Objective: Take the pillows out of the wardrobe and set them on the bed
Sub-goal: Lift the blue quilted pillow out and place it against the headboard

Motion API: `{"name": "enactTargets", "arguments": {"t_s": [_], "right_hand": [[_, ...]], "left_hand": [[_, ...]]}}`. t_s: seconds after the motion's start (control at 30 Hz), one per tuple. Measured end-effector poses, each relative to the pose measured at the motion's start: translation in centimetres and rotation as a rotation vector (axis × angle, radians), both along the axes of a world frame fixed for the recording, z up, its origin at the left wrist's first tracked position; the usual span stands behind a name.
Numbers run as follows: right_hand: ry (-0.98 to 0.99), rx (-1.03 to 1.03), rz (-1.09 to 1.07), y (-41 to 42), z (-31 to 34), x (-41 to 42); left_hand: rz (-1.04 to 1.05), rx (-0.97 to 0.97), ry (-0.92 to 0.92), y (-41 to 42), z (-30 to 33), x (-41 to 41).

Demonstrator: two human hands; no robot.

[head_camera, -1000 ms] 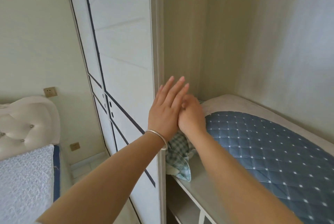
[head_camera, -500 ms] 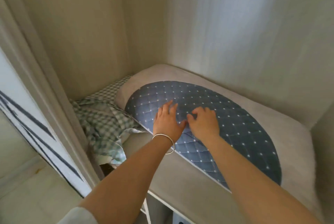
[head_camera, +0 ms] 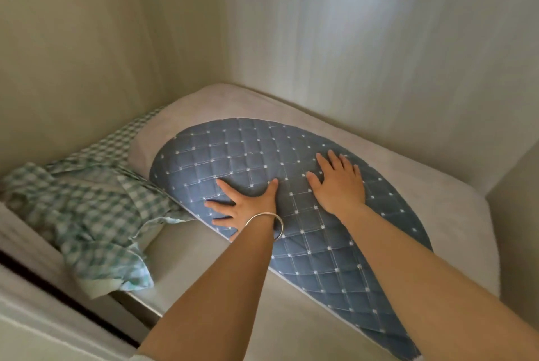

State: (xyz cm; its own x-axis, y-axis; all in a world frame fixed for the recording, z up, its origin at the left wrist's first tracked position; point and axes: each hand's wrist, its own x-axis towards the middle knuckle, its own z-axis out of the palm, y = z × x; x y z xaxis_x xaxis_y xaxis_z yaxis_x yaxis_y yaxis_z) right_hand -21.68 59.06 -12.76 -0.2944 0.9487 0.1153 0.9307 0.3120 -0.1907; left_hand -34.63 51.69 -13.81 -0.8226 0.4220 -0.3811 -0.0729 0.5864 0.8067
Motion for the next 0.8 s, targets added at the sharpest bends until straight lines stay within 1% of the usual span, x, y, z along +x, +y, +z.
{"name": "enactTargets", "arguments": {"t_s": [0.13,0.2,0.37,0.47,0.6,0.7,0.8], "right_hand": [[-0.040,-0.029,0.032,4.1,0.2,0.7],[-0.010,-0.041,0.019,6.0,0.5,0.5],[0.108,-0.079,-0.070,9.5,1.4,0.0],[0.106,-0.122,-0.092,11.3,2.4,-0.1],[0.135,-0.242,-0.099,13.2,3.6,-0.6],[0.143,-0.222,-0.122,13.9,3.7,-0.9],[0.140,-0.158,-0.159,13.7,3.6,-1.1]], "left_hand": [[0.145,0.029,-0.206,0.4,-2.1,-1.0],[0.182,0.031,-0.246,0.8,-2.7,-1.2],[0.226,0.055,-0.294,1.1,-3.7,-1.3],[0.256,0.062,-0.289,1.3,-4.2,-1.2],[0.324,0.112,-0.276,1.4,-4.5,-0.8],[0.407,0.182,-0.316,1.4,-4.6,-0.8],[0.525,0.318,-0.344,1.1,-3.9,-0.5]]}}
